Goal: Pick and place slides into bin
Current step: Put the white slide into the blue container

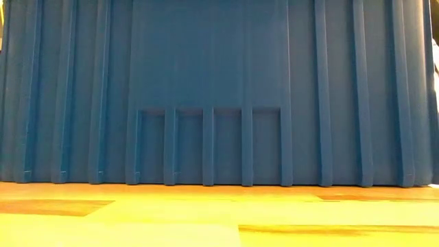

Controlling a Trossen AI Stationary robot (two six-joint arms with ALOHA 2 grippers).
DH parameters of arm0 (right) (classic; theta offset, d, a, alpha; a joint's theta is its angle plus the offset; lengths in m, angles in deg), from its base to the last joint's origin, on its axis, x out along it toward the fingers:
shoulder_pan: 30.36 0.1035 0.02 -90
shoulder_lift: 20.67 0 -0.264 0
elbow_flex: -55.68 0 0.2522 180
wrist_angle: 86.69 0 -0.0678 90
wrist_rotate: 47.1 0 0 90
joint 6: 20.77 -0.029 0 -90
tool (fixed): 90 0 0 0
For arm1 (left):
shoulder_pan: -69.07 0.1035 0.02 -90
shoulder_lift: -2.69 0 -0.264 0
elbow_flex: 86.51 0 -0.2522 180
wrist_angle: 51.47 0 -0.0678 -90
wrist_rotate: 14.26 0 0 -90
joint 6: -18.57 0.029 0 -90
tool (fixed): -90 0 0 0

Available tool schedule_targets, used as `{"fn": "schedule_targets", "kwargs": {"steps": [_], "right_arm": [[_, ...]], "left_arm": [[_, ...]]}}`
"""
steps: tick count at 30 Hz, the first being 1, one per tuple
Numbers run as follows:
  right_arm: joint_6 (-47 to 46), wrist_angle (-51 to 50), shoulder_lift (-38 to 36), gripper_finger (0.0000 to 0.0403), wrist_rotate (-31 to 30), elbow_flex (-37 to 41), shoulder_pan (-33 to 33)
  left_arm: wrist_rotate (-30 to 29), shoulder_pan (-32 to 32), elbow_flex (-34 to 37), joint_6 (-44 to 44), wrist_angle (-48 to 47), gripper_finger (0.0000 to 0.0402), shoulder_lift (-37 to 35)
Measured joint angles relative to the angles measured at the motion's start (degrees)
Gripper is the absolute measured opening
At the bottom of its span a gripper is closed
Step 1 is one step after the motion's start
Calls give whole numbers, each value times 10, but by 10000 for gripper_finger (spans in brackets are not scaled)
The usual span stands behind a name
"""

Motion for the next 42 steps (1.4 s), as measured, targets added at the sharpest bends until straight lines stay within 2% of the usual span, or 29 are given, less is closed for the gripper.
{"fn": "schedule_targets", "kwargs": {"steps": [3,6,10,15,20,25,29,31,33,38,42], "right_arm": [[-3,-3,0,39,15,0,0],[-17,-20,-2,73,40,1,-1],[-7,-72,-19,121,67,2,-13],[3,-162,-37,167,112,1,-21],[-7,-213,-44,187,199,1,-27],[-67,-263,-46,190,362,-1,-32],[-76,-302,-45,190,401,-1,-15],[-87,-323,-45,190,440,-1,-12],[-95,-338,-44,190,470,-1,-16],[-93,-378,-44,190,486,-1,-20],[-77,-421,-44,190,520,-1,-28]], "left_arm": [[9,0,0,2,-24,47,-14],[16,0,-2,10,-85,47,-41],[27,-1,-1,-3,-190,47,-82],[34,-2,-1,-16,-271,45,-126],[63,-2,-1,-53,-336,45,-155],[39,-3,0,-69,-347,45,-175],[12,-2,0,-70,-339,45,-177],[35,-2,0,-70,-340,45,-176],[83,-2,0,-69,-343,45,-172],[220,-2,0,-128,-398,44,-166],[326,-2,0,-163,-480,44,-167]]}}
